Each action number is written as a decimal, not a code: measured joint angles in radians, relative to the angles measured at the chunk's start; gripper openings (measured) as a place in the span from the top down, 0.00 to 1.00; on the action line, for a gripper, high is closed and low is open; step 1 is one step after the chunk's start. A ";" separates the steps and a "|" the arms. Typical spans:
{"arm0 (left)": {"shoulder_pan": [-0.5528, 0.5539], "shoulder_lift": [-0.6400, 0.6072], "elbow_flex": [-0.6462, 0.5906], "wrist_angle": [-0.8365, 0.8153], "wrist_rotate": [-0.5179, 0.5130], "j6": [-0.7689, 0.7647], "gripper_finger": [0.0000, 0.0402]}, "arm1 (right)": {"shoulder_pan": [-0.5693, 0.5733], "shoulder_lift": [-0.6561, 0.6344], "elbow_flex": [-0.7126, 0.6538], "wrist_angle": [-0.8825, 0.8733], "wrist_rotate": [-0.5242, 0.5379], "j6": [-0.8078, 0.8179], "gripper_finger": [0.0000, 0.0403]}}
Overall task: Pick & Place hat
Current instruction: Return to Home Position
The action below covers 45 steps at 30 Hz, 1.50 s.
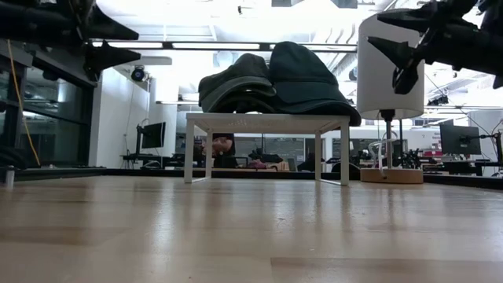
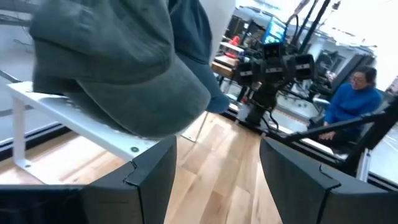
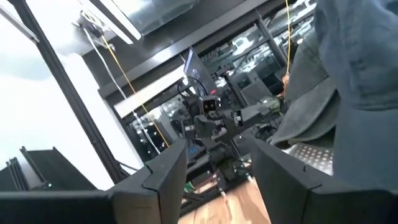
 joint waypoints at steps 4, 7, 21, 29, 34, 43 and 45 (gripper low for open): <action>0.000 -0.076 0.000 -0.053 -0.018 0.004 0.44 | -0.039 -0.112 0.000 -0.139 -0.041 0.017 0.58; 0.000 -0.144 -0.001 -0.110 -0.034 0.013 0.44 | -0.069 -0.196 0.000 -0.224 -0.059 0.014 0.57; 0.000 -0.184 -0.200 0.114 -0.028 0.021 0.44 | -0.102 -0.416 -0.001 -0.697 -0.085 -0.031 0.57; 0.000 -0.181 -0.267 0.128 -0.039 -0.004 0.44 | -0.077 -0.419 -0.001 -0.855 -0.047 -0.090 0.58; 0.000 -0.183 -0.274 0.138 -0.040 -0.001 0.44 | -0.072 -0.419 -0.001 -0.866 -0.037 -0.129 0.58; 0.000 -0.173 -0.276 0.133 -0.025 0.018 0.44 | -0.072 -0.391 -0.001 -0.876 0.026 -0.202 0.57; 0.000 -0.173 -0.276 0.133 -0.026 0.034 0.44 | -0.072 -0.380 -0.001 -0.875 0.037 -0.206 0.57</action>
